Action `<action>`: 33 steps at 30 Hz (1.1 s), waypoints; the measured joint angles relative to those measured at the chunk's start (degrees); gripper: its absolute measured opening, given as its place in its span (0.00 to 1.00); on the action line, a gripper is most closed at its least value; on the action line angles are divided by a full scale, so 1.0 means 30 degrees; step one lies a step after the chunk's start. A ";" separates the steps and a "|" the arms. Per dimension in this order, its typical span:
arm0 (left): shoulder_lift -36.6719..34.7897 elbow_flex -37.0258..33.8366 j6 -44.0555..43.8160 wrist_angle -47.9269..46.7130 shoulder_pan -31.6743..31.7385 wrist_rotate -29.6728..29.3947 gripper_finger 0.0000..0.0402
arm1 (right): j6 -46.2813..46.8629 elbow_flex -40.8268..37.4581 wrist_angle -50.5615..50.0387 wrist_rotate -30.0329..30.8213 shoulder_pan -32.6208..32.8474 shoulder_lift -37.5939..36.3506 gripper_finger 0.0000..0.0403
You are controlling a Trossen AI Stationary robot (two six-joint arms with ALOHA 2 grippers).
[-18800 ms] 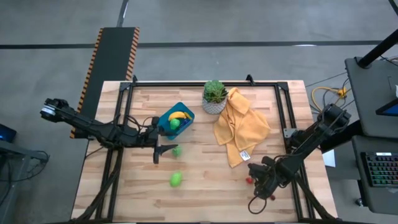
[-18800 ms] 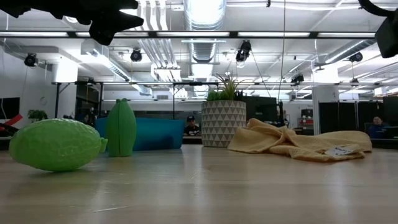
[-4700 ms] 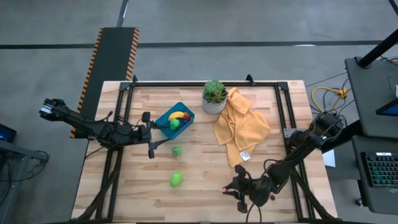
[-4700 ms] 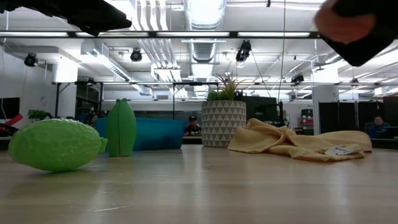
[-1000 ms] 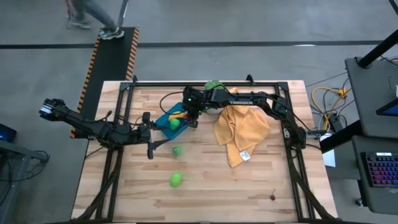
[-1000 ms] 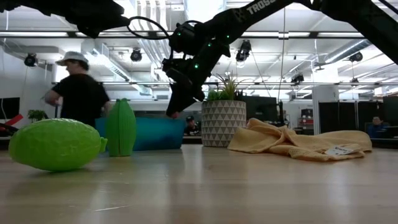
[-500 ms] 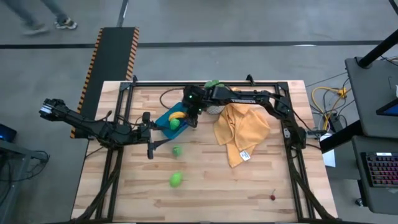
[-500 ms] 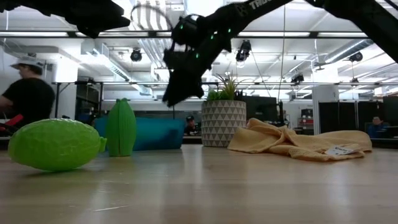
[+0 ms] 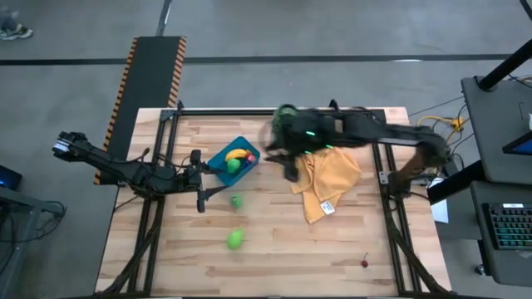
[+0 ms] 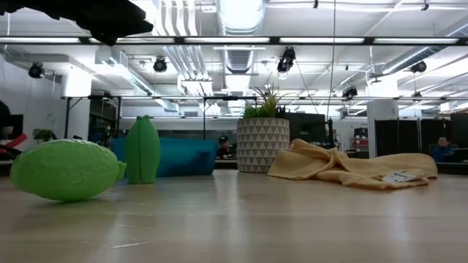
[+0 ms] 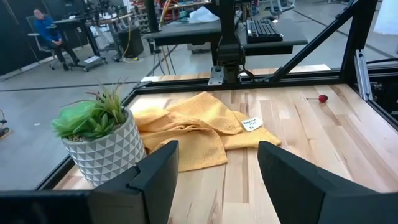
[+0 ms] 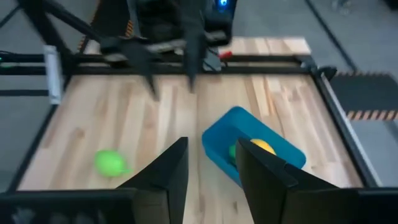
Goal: Pick and placing Produce into tupperware
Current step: Put the red cherry into the blue bin
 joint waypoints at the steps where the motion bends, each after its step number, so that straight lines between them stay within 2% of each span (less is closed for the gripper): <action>1: 0.0000 0.0000 0.0000 0.0000 0.0000 0.0000 0.51 | 0.0000 -0.0276 -0.0204 0.0586 0.0545 -0.0754 0.31; 8: -0.0007 0.0000 0.0007 0.0029 0.0000 0.0000 0.51 | 0.1213 -0.2005 -0.1794 0.3490 0.4354 -0.5509 0.32; 12: -0.0015 0.0005 0.0092 0.0029 0.0000 -0.0010 0.51 | 0.1610 -0.3305 -0.1811 0.4067 0.6135 -0.7562 0.32; 20: -0.0029 0.0029 0.0168 0.0051 0.0000 -0.0022 0.51 | 0.1618 -0.5511 -0.1905 0.4945 0.7180 -0.9511 0.32; 24: -0.0029 0.0030 0.0168 0.0055 0.0000 -0.0022 0.51 | 0.2469 -0.5817 -0.2856 0.3197 0.7187 -0.9612 0.32; 30: -0.0029 0.0082 0.0168 0.0047 0.0000 -0.0022 0.51 | 0.6546 -0.6449 -0.4967 -0.1076 0.7451 -0.9466 0.32; 33: -0.0036 0.0080 0.0167 0.0044 0.0000 -0.0022 0.51 | 0.8516 -0.6980 -0.5604 -0.1553 0.8236 -0.9235 0.32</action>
